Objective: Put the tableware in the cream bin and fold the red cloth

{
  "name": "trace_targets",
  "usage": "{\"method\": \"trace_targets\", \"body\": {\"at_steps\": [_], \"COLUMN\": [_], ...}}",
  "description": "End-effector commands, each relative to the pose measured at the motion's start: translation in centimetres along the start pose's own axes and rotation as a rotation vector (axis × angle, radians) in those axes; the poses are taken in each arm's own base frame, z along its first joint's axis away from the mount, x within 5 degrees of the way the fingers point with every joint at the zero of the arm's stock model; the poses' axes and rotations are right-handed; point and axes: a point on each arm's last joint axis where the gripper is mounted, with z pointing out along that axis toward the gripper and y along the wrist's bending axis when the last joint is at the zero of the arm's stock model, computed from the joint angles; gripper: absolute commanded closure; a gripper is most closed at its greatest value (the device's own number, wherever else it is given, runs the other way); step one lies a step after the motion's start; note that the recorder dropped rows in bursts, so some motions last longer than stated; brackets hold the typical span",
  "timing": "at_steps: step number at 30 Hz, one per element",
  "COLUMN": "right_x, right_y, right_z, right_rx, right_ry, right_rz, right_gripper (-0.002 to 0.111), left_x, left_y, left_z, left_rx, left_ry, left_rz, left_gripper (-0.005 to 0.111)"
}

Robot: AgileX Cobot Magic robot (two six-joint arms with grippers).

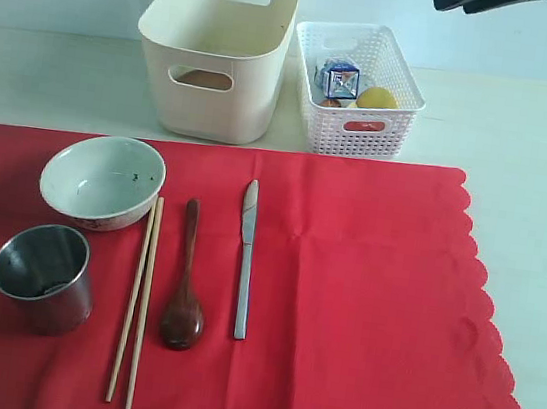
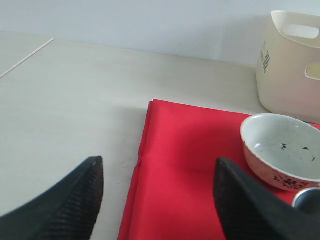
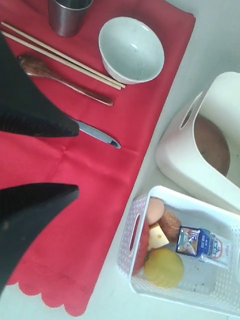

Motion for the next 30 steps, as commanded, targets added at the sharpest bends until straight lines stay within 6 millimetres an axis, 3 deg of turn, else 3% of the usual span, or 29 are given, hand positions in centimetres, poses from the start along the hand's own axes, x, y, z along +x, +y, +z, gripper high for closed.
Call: {"method": "trace_targets", "body": {"at_steps": [1,9,15,30], "right_x": [1.3,2.8,3.3,4.1], "right_y": [0.6,1.8,2.2,3.0], "right_z": [-2.0,-5.7,-7.4,-10.0], "right_rx": [0.026,0.045,0.077,0.093], "right_ry": [-0.064,-0.149,-0.179,-0.236], "right_rz": [-0.035,-0.133,-0.140,-0.159], "right_gripper": [0.076,0.076,0.080,0.081], "left_x": [-0.1,-0.1,-0.1,-5.9], "left_y": [0.0,0.0,0.0,-0.8], "left_z": [0.0,0.0,0.0,0.3], "left_rx": [-0.002,-0.002,-0.003,0.034], "left_ry": [-0.013,-0.013,0.001,0.041], "left_rz": [0.006,0.009,0.007,0.030], "left_gripper": [0.045,0.045,0.045,0.045]}}
